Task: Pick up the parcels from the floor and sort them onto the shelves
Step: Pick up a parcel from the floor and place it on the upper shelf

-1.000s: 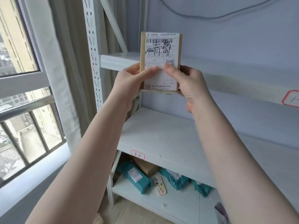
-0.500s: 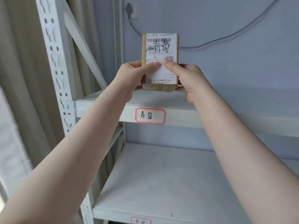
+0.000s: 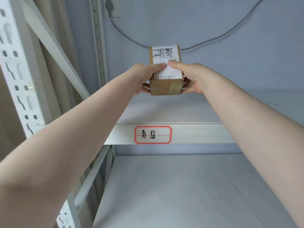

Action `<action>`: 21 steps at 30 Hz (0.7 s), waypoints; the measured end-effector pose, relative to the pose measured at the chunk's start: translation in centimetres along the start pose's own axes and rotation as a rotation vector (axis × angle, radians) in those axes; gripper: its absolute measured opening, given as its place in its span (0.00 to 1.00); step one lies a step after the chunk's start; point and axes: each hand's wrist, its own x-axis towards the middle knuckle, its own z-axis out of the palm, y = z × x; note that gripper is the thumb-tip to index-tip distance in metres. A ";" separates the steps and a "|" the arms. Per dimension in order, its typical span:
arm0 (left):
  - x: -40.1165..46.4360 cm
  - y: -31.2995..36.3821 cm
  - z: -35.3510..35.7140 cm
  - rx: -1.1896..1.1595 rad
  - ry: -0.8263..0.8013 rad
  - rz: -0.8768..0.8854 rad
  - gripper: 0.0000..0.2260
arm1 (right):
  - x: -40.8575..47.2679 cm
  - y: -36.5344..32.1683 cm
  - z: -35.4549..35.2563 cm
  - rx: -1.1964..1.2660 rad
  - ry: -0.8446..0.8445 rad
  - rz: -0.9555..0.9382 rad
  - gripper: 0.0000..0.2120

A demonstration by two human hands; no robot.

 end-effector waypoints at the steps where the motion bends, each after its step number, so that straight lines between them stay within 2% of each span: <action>1: 0.4 -0.1 0.0 0.025 -0.016 -0.009 0.23 | 0.4 0.2 -0.2 -0.016 -0.002 0.016 0.17; 4: 1.2 -1.0 0.0 0.119 -0.142 -0.024 0.22 | 1.3 1.3 -0.7 -0.060 -0.008 0.077 0.21; 8: 2.2 -2.1 0.1 0.188 -0.275 0.006 0.24 | 2.1 2.3 -0.9 -0.093 -0.021 0.110 0.20; 10: 2.6 -2.3 0.3 0.221 -0.252 0.044 0.27 | 2.5 2.5 -1.1 -0.112 -0.016 0.097 0.25; 15: 3.7 -3.0 0.6 0.218 -0.131 0.080 0.26 | 3.2 2.9 -1.3 -0.162 -0.099 0.080 0.33; 19: 4.2 -3.8 0.3 0.195 -0.080 0.058 0.35 | 3.8 3.6 -0.9 -0.151 -0.136 0.041 0.26; 21: 4.3 -4.1 0.0 0.155 -0.053 0.051 0.35 | 4.1 3.9 -0.8 -0.172 -0.137 0.021 0.21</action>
